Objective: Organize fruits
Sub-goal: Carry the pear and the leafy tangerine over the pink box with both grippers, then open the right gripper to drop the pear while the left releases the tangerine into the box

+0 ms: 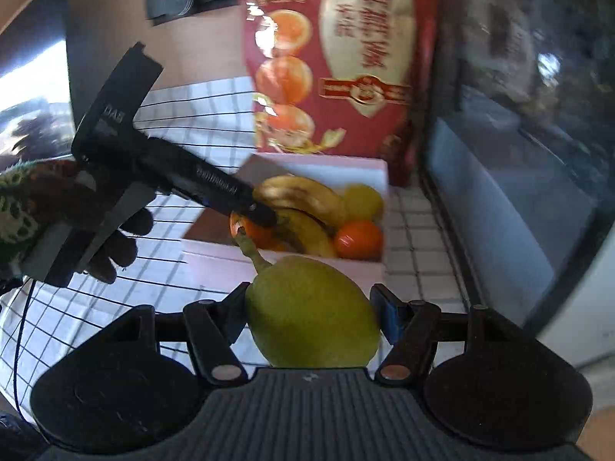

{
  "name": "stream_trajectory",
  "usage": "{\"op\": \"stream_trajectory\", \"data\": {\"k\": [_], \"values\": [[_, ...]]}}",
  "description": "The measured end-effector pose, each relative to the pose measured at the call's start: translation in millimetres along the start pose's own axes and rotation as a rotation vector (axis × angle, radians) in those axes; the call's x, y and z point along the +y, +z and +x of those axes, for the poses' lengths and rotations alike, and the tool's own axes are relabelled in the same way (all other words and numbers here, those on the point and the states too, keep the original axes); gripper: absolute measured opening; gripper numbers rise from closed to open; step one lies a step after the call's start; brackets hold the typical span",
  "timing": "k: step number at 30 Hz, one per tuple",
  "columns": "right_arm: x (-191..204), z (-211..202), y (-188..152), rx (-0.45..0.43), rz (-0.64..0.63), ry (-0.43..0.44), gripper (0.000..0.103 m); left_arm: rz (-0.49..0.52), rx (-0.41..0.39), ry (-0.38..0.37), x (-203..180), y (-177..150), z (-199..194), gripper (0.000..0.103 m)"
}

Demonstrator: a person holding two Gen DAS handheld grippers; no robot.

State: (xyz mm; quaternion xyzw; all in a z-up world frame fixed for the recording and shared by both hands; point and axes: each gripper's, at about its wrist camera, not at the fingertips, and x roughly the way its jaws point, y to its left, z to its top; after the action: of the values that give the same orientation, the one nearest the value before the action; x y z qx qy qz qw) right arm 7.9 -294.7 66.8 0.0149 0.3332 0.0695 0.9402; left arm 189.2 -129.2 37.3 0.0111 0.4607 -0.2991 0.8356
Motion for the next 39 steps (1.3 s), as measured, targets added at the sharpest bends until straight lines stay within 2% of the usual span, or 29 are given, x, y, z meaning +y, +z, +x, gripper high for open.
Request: {"op": "stream_trajectory", "data": {"k": [6, 9, 14, 17, 19, 22, 26, 30, 39], "values": [[-17, 6, -2, 0.002, 0.056, -0.006, 0.067, -0.075, -0.176, -0.001, 19, -5, -56, 0.048], [-14, 12, 9, -0.025, 0.053, 0.026, 0.067, -0.154, -0.208, 0.019, 33, -19, -78, 0.048], [0, 38, 38, -0.049, 0.037, 0.089, 0.067, -0.234, -0.188, 0.057, 40, -54, -89, 0.048], [11, 68, 53, -0.028, 0.032, 0.122, 0.067, -0.252, -0.151, 0.061, 38, -74, -90, 0.048], [22, 88, 59, -0.009, 0.005, 0.112, 0.067, -0.276, -0.139, 0.064, 40, -87, -93, 0.048], [39, 119, 64, 0.034, -0.070, 0.051, 0.067, -0.309, -0.125, 0.080, 48, -103, -97, 0.048], [46, 145, 60, 0.095, -0.089, 0.043, 0.067, -0.352, -0.121, 0.108, 60, -112, -101, 0.048], [49, 149, 57, 0.084, -0.100, 0.022, 0.067, -0.376, -0.110, 0.114, 66, -116, -99, 0.048], [30, 136, 47, 0.040, -0.009, 0.057, 0.068, -0.371, -0.079, 0.095, 59, -118, -82, 0.048]]}}
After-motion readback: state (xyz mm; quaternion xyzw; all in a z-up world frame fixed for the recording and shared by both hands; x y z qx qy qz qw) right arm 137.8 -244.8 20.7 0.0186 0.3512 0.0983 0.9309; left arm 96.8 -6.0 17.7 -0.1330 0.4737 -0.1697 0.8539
